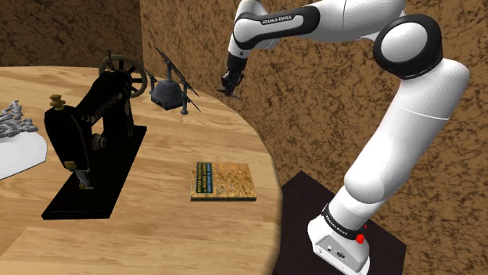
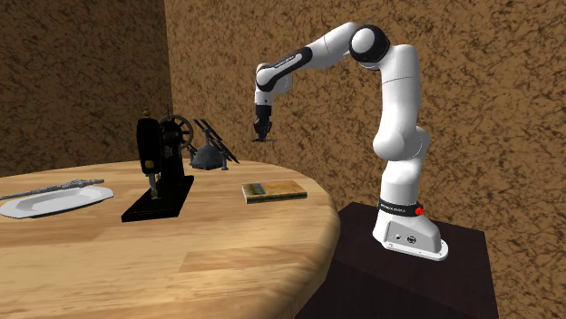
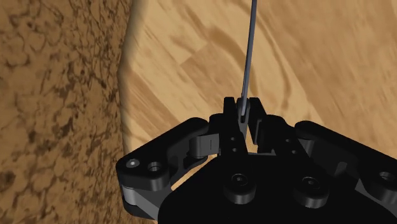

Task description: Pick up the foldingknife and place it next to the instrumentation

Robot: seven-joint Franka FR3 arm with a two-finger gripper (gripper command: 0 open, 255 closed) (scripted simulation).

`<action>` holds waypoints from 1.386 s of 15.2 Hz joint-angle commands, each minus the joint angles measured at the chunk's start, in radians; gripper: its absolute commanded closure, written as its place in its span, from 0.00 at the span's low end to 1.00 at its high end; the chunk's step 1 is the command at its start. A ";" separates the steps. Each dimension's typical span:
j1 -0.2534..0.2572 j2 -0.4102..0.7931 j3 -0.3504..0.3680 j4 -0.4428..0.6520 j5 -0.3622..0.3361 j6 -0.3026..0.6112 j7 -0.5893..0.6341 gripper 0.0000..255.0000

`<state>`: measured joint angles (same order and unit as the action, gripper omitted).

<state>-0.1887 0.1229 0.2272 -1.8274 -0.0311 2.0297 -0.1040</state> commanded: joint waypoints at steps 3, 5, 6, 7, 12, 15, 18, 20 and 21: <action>0.000 0.016 -0.001 -0.036 -0.004 0.052 0.001 1.00; 0.000 0.023 -0.002 -0.054 -0.007 0.077 0.003 1.00; 0.000 0.027 -0.002 -0.062 -0.008 0.089 0.004 1.00; 0.000 0.032 -0.002 -0.070 -0.010 0.102 0.004 1.00; 0.002 0.056 -0.004 -0.108 -0.017 0.163 0.010 1.00; 0.003 0.073 -0.005 -0.128 -0.023 0.200 0.013 1.00; 0.004 0.092 -0.006 -0.146 -0.029 0.236 0.018 1.00; 0.005 0.105 -0.008 -0.157 -0.034 0.260 0.021 1.00; 0.006 0.112 -0.008 -0.162 -0.036 0.272 0.022 1.00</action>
<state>-0.1833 0.2303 0.2194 -1.9799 -0.0655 2.2867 -0.0830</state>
